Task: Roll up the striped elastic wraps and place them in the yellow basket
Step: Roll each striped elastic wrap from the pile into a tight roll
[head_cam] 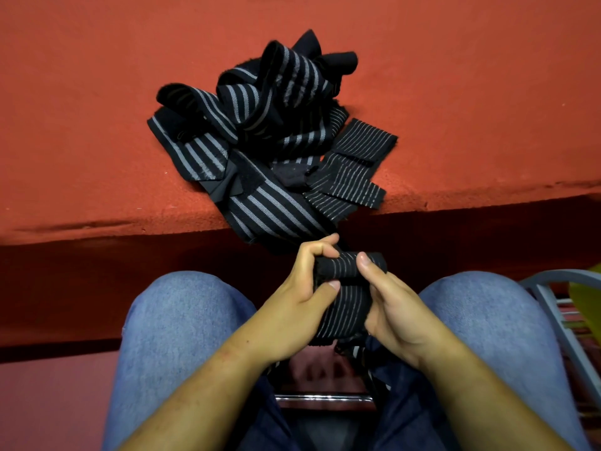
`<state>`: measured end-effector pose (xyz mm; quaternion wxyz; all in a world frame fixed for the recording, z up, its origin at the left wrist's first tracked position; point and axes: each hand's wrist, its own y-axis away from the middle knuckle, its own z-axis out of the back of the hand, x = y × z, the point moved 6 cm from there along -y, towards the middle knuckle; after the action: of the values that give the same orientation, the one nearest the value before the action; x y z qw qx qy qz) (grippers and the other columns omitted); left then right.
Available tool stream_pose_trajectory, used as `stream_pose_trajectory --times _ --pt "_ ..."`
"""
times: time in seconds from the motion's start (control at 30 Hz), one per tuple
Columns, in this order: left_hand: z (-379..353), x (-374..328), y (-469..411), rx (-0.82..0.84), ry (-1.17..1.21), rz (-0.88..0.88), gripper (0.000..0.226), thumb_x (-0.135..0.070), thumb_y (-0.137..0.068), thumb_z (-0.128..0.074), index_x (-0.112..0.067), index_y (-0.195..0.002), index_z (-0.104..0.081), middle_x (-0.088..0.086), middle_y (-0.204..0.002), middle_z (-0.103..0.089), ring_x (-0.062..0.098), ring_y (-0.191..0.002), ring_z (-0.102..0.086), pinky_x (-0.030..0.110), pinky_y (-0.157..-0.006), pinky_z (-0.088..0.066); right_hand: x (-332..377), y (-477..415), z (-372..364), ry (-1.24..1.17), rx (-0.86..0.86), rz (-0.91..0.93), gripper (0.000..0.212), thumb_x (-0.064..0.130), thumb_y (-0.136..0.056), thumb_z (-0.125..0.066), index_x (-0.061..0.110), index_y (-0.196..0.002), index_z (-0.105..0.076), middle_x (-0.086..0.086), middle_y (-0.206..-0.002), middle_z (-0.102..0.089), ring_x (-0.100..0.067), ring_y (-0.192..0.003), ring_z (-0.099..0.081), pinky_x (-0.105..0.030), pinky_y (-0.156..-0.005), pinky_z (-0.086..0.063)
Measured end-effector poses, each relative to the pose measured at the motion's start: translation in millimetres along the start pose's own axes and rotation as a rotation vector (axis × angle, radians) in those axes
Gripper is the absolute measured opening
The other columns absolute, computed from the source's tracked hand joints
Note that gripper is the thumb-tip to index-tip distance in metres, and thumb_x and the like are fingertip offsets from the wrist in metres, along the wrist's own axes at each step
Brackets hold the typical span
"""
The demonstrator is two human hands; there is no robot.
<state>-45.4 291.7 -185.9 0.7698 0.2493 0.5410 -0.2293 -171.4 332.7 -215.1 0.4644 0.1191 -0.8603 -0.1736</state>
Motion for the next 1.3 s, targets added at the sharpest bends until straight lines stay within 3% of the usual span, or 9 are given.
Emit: stream_pose_trajectory --times 0.17,0.3,0.43,0.7,0.83,0.93,1.1,1.2,1.3 --pt "3.1 8.3 -2.6 -0.033 0.085 0.070 0.066 -0.045 -0.096 -0.060 -0.051 -0.152 -0.025 -0.025 -0.153 -0.044 -0.013 -0.133 -0.047 0.018 -0.109 -0.040 2.7 0.6 5.6 0.018 -0.066 0.061 0.044 0.031 -0.095 -0.058 0.006 -0.131 -0.064 -0.019 -0.123 -0.074 -0.032 -0.117 -0.071 -0.048 -0.101 -0.055" --pt "6.0 15.4 -4.6 -0.061 0.080 0.129 0.072 -0.072 -0.092 -0.052 -0.048 -0.155 -0.028 -0.016 -0.149 -0.054 -0.008 -0.133 -0.051 0.033 -0.119 -0.039 6.5 1.8 8.0 0.058 -0.087 0.111 0.044 0.029 -0.092 -0.060 0.008 -0.130 -0.063 -0.014 -0.121 -0.076 -0.029 -0.117 -0.072 -0.044 -0.099 -0.056" --pt "-2.0 21.0 -3.0 0.006 0.049 0.163 0.074 -0.078 -0.088 -0.040 -0.057 -0.154 -0.015 -0.019 -0.148 -0.053 -0.008 -0.130 -0.052 0.036 -0.119 -0.040 2.6 0.4 10.3 0.157 -0.091 0.119 0.043 0.031 -0.090 -0.064 0.013 -0.129 -0.065 -0.011 -0.121 -0.076 -0.024 -0.116 -0.072 -0.041 -0.100 -0.054" --pt "-7.2 19.3 1.7 0.101 0.136 0.135 0.063 -0.062 -0.101 -0.040 -0.057 -0.156 -0.009 -0.024 -0.154 -0.045 -0.009 -0.140 -0.044 0.036 -0.123 -0.033 -2.4 -1.1 14.2 0.345 -0.128 0.095 0.053 0.066 -0.090 -0.064 0.028 -0.127 -0.066 -0.001 -0.123 -0.076 -0.019 -0.118 -0.071 -0.051 -0.110 -0.051" --pt "-4.3 21.2 -2.2 0.061 0.095 0.136 0.063 -0.064 -0.098 -0.044 -0.058 -0.155 -0.016 -0.023 -0.151 -0.050 -0.010 -0.135 -0.048 0.035 -0.121 -0.036 5.0 0.3 14.2 0.395 -0.174 0.171 0.051 0.059 -0.086 -0.062 0.024 -0.122 -0.069 -0.003 -0.116 -0.078 -0.020 -0.111 -0.074 -0.053 -0.106 -0.053" --pt "2.2 19.2 -7.4 -0.020 0.083 0.105 0.060 -0.061 -0.095 -0.052 -0.051 -0.152 -0.037 -0.021 -0.141 -0.060 -0.006 -0.129 -0.056 0.034 -0.116 -0.042 10.5 -0.1 17.4 0.380 -0.231 0.232 0.046 0.053 -0.088 -0.063 0.019 -0.118 -0.070 -0.006 -0.114 -0.078 -0.024 -0.109 -0.074 -0.053 -0.104 -0.054" --pt "9.4 12.3 -8.4 -0.094 0.120 0.075 0.022 -0.034 -0.098 -0.065 -0.033 -0.120 -0.070 -0.006 -0.097 -0.071 0.006 -0.089 -0.063 0.025 -0.084 -0.054 11.9 -0.6 20.9 0.360 -0.253 0.264 0.041 0.048 -0.088 -0.065 0.017 -0.114 -0.071 -0.008 -0.111 -0.079 -0.025 -0.106 -0.075 -0.050 -0.100 -0.057" --pt "9.0 11.8 -8.6 -0.095 0.188 0.094 0.020 -0.034 -0.096 -0.067 -0.032 -0.115 -0.072 0.019 -0.104 -0.069 0.015 -0.088 -0.062 0.038 -0.084 -0.057 9.0 -3.2 21.1 0.303 -0.239 0.235 0.040 0.047 -0.090 -0.067 0.016 -0.115 -0.072 -0.013 -0.115 -0.077 -0.033 -0.113 -0.073 -0.059 -0.107 -0.052" --pt "8.5 10.3 -7.0 -0.089 0.237 0.109 0.017 -0.021 -0.101 -0.066 -0.025 -0.117 -0.072 0.021 -0.108 -0.070 0.020 -0.092 -0.069 0.044 -0.092 -0.059 6.2 -3.7 20.4 0.249 -0.217 0.189 0.044 0.046 -0.091 -0.066 0.012 -0.119 -0.071 -0.015 -0.117 -0.077 -0.034 -0.115 -0.072 -0.059 -0.109 -0.049"
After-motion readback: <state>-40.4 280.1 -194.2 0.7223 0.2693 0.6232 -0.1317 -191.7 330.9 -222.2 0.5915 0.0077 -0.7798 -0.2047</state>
